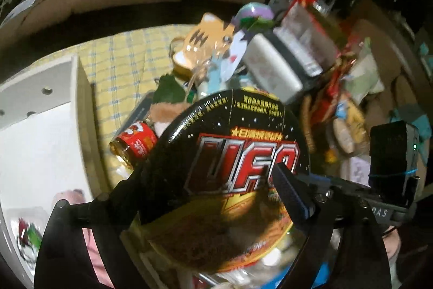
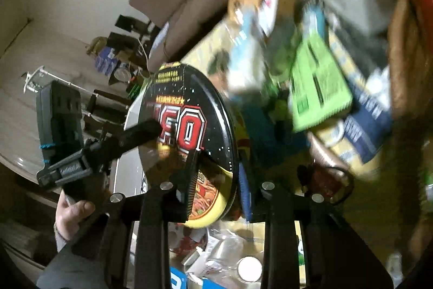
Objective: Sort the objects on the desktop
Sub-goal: 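Grasp the UFO noodle cup rim with the right gripper and lift, then carry the noodle cup into the white box and release it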
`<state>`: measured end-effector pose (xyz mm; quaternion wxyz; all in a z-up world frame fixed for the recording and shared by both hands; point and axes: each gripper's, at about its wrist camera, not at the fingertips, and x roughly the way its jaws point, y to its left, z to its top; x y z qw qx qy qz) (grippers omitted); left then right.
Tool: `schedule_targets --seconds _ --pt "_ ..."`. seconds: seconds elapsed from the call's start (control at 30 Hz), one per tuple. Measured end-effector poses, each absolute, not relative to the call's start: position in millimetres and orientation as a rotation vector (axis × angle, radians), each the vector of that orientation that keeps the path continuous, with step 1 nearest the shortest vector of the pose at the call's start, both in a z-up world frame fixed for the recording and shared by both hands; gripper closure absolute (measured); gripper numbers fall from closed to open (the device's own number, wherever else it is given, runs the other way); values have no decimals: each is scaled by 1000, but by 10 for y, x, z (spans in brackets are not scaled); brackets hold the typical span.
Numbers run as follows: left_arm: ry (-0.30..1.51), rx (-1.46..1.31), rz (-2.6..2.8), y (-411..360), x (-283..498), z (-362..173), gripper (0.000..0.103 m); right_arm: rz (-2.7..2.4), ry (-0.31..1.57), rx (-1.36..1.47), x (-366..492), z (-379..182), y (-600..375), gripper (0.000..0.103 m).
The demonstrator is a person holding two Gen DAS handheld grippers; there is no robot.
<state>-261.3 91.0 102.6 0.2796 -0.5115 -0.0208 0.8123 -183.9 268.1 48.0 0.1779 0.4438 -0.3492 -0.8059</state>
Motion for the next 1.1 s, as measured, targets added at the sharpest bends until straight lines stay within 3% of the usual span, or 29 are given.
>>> schedule_targets --seconds 0.3,0.5,0.83,0.97,1.1 --pt "-372 -1258 2219 -181 -2438 1880 10 -2298 -802 1166 -1845 1508 2217 77" --pt "-526 -1285 2326 -1171 -2576 1803 10 -2222 -685 1191 -2235 1756 1288 77" --pt "-791 -1413 2440 -2329 -3305 706 9 -2157 -600 1400 -3347 944 -44 77" --pt "-804 -1413 2515 -2504 -3648 363 3 -2140 -689 1442 -3669 449 -334 77" --pt "-690 -1449 2592 -2467 -3812 282 0 -2190 -748 1460 -3831 -20 -525 76"
